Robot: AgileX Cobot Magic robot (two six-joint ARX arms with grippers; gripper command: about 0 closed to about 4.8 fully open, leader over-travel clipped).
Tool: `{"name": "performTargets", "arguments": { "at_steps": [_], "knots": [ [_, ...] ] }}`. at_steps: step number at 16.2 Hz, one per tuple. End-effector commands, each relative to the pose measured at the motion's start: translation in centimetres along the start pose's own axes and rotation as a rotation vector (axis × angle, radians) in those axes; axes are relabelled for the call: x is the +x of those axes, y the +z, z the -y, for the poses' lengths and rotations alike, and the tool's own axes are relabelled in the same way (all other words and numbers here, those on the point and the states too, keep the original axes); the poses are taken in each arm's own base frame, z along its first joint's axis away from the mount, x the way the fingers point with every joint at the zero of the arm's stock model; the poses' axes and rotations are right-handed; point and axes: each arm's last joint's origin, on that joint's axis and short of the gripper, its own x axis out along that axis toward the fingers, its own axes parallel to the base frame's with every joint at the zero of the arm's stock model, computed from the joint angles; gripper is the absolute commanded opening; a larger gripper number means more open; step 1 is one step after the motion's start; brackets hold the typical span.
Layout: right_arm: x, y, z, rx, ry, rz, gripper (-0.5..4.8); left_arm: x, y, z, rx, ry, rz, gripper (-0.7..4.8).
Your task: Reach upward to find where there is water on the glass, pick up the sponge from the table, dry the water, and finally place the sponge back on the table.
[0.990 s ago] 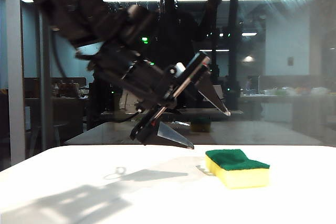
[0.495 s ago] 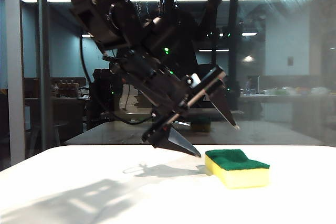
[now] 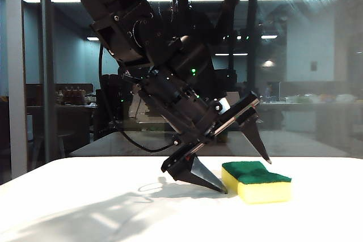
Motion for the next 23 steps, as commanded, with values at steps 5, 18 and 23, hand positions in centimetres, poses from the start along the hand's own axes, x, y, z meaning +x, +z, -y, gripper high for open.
{"name": "performTargets", "arguments": {
  "at_steps": [5, 18, 23],
  "knots": [
    [-0.2, 0.3, 0.0, -0.004, -0.003, 0.019, -0.05, 1.3, 0.7, 0.1, -0.02, 0.019, -0.004, 4.21],
    [-0.2, 0.2, 0.0, -0.004, -0.003, 0.012, -0.05, 1.2, 1.2, 0.7, 0.015, -0.003, -0.011, -0.06],
    [-0.2, 0.2, 0.0, -0.004, -0.004, 0.009, -0.05, -2.9, 4.0, 4.6, 0.192, -0.065, 0.12, -0.06]
  ]
}}
